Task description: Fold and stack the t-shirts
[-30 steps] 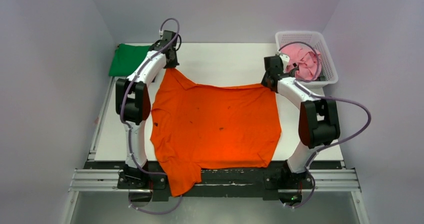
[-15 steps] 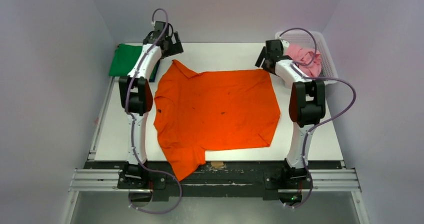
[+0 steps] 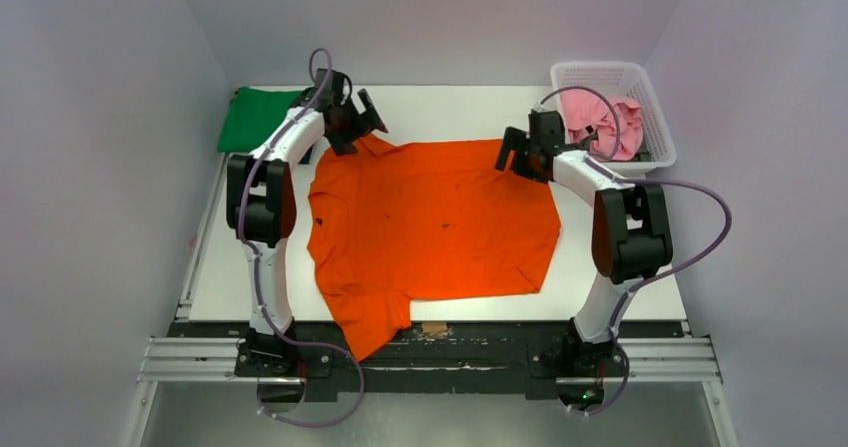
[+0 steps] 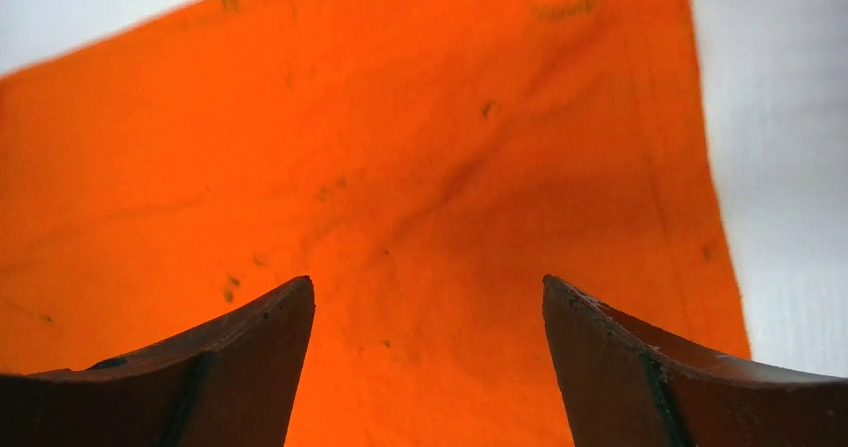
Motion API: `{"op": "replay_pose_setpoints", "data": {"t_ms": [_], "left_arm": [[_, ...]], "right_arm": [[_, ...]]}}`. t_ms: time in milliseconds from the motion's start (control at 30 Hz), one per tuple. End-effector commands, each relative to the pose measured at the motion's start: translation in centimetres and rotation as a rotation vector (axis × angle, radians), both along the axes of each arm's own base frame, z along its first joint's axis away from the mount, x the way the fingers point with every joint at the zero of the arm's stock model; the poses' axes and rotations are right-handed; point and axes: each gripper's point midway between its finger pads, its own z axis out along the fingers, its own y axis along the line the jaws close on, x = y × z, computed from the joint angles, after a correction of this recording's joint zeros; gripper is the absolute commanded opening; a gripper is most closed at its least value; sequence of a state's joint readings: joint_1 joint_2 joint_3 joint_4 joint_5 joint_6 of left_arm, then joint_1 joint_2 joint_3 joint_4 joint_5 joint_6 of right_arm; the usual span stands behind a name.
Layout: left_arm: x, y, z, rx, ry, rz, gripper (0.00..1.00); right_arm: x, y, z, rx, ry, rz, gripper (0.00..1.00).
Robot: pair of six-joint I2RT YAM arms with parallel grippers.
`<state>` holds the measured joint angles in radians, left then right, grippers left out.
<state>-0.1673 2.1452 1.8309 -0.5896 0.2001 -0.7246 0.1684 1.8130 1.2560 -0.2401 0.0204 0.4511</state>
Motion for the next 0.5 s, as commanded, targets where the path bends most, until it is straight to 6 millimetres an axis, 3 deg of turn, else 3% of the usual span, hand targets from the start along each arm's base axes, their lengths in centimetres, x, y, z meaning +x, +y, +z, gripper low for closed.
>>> {"op": "replay_pose_setpoints", "data": {"t_ms": [0,167,467], "left_arm": [[1.6,-2.2,-1.0,-0.061,-0.021,0.059,1.0],[3.0,-1.8,-2.7,0.0,-0.025,0.149,1.0],[2.8,-1.0,-4.6,0.051,0.004,0.194,1.0]], "right_arm": [[-0.6,1.9,-0.7,0.048,-0.003,0.096,0.82],[-0.8,1.3,-2.0,0.009,0.029,0.086,0.81],[-0.9,1.2,-3.6,0.001,0.07,0.087,0.81]]}}
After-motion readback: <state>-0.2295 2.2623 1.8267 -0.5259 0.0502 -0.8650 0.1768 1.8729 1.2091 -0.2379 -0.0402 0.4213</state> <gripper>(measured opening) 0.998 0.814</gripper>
